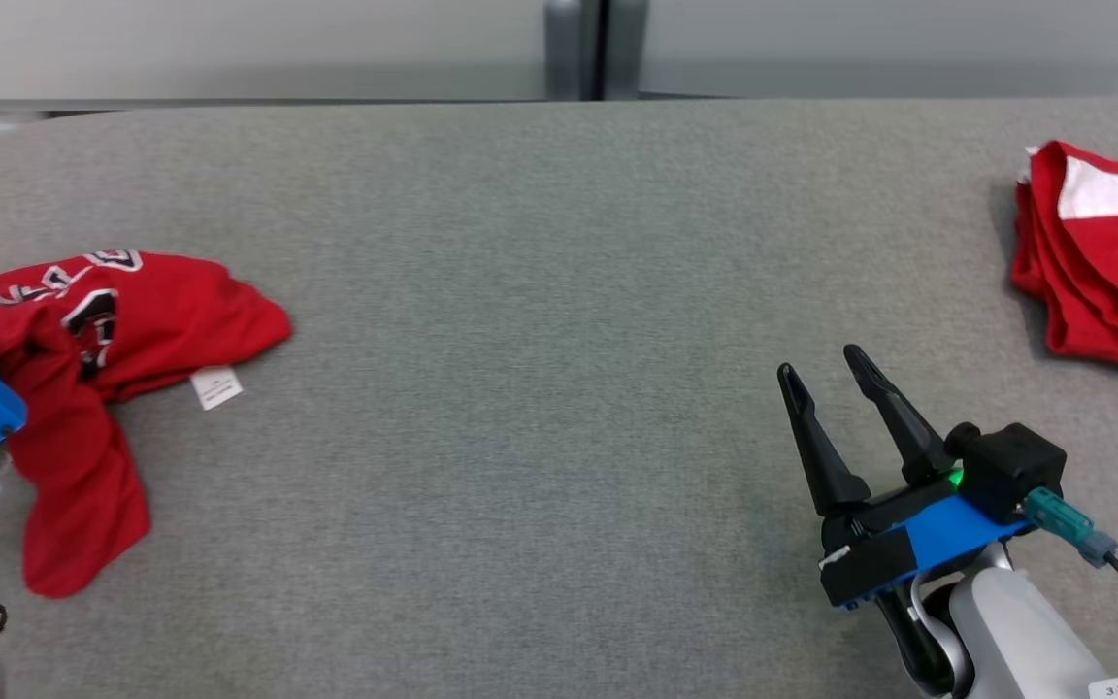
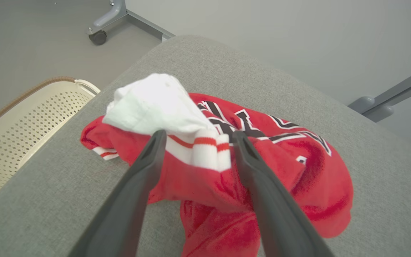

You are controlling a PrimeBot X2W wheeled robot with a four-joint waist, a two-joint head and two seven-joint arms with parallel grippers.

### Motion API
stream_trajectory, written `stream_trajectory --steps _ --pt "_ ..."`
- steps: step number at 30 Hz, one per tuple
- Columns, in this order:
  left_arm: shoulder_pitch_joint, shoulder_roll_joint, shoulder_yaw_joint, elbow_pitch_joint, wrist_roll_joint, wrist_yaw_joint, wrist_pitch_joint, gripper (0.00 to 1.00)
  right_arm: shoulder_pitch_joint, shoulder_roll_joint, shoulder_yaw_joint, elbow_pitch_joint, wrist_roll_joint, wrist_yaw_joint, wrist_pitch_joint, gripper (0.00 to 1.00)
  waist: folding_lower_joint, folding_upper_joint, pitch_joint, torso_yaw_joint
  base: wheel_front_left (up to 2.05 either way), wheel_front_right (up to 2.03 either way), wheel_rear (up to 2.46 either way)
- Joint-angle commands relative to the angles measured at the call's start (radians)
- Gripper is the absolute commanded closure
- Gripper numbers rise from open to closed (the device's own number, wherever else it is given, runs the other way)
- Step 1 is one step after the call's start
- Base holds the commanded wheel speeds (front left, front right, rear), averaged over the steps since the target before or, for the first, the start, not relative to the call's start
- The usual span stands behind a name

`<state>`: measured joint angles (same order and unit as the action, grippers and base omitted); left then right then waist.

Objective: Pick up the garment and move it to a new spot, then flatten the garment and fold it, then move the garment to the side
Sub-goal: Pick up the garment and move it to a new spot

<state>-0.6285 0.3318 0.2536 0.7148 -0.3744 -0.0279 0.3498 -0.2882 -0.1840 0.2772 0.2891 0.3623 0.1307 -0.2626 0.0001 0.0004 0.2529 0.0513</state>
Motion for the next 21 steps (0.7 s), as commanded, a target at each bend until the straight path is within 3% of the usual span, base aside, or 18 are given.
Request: stream_trajectory --steps 1,5,6,7,8,9,21 --pt "-0.033 0.016 0.020 0.035 -0.017 0.010 0.003 0.00 -0.020 -0.006 0.004 -0.001 0.011 0.000 -0.003 0.00 -0.0001 -0.0004 0.013 -0.020 0.00 0.00 0.00" --pt "-0.038 0.042 0.027 0.123 -0.027 0.007 0.026 0.00 -0.034 -0.004 0.007 0.001 0.013 0.000 -0.003 0.00 -0.0001 -0.0004 0.030 -0.051 0.00 0.00 0.00" --pt "-0.042 0.048 0.024 0.136 -0.027 0.003 0.028 0.64 -0.034 -0.004 0.005 0.002 0.014 0.000 -0.003 0.00 -0.0001 -0.0004 0.031 -0.053 0.00 0.00 0.00" --pt "-0.046 0.051 0.022 0.148 -0.026 0.003 0.025 0.82 -0.034 -0.004 0.003 0.004 0.016 0.000 -0.003 0.00 -0.0001 -0.0004 0.030 -0.053 0.00 0.00 0.00" --pt "-0.049 0.052 0.018 0.158 -0.024 -0.001 0.020 0.82 -0.032 -0.005 0.001 0.006 0.017 0.000 -0.003 0.00 -0.0001 -0.0004 0.026 -0.053 0.00 0.00 0.00" --pt "-0.050 0.050 0.013 0.166 -0.024 -0.010 0.015 1.00 -0.028 -0.005 -0.001 0.009 0.017 0.000 -0.003 0.00 -0.0001 -0.0004 0.020 -0.051 0.00 0.00 0.00" --pt "-0.093 0.069 -0.149 0.115 0.058 -0.090 -0.064 1.00 0.061 0.039 0.007 0.058 0.010 0.000 -0.003 0.00 -0.0001 -0.0004 -0.222 -0.030 0.00 0.00 0.00"
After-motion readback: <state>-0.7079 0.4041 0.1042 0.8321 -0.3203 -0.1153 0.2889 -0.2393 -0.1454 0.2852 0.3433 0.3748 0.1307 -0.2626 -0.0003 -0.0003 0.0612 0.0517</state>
